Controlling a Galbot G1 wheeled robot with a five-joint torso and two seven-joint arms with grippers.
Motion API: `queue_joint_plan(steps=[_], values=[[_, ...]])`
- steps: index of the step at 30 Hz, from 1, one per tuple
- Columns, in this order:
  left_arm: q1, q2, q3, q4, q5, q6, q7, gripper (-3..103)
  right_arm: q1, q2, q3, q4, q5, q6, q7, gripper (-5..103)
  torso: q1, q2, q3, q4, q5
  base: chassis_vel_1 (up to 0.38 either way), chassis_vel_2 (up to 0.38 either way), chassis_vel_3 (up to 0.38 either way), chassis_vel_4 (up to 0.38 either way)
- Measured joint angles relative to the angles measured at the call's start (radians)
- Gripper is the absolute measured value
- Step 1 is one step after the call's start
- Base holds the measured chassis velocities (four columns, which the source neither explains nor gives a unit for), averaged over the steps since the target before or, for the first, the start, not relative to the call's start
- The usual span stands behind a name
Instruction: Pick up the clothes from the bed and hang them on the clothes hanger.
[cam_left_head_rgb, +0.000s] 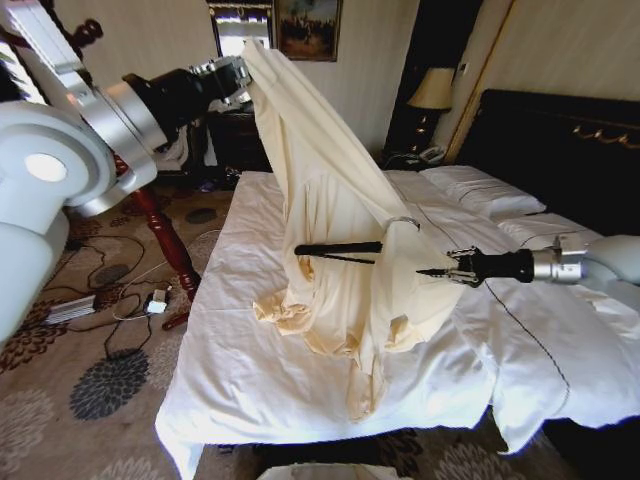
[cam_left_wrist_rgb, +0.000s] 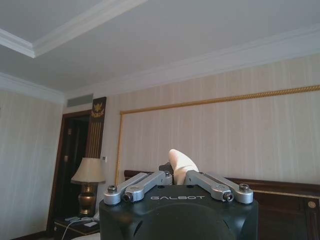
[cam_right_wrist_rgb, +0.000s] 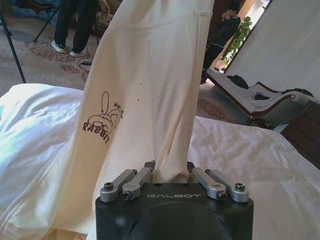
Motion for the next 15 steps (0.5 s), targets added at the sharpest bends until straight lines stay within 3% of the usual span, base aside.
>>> queue_joint_plan(steps=[7,15], values=[[0.102,0.013,-0.002,-0.08,0.054,0.028,-0.023,0,0.0,0.017,-0.011,-0.006,0.034,0.012,-0.012,20,0.0,0.0,0.0,0.0,-0.0004,0.0,0.0,0.0,0.0],[0.167,0.056,-0.023,-0.155,0.081,0.047,-0.046,0,0.001,0.039,-0.007,-0.024,-0.001,0.012,0.055,20,0.0,0.0,0.0,0.0001,-0.0001,0.0,0.0,0.0,0.0]])
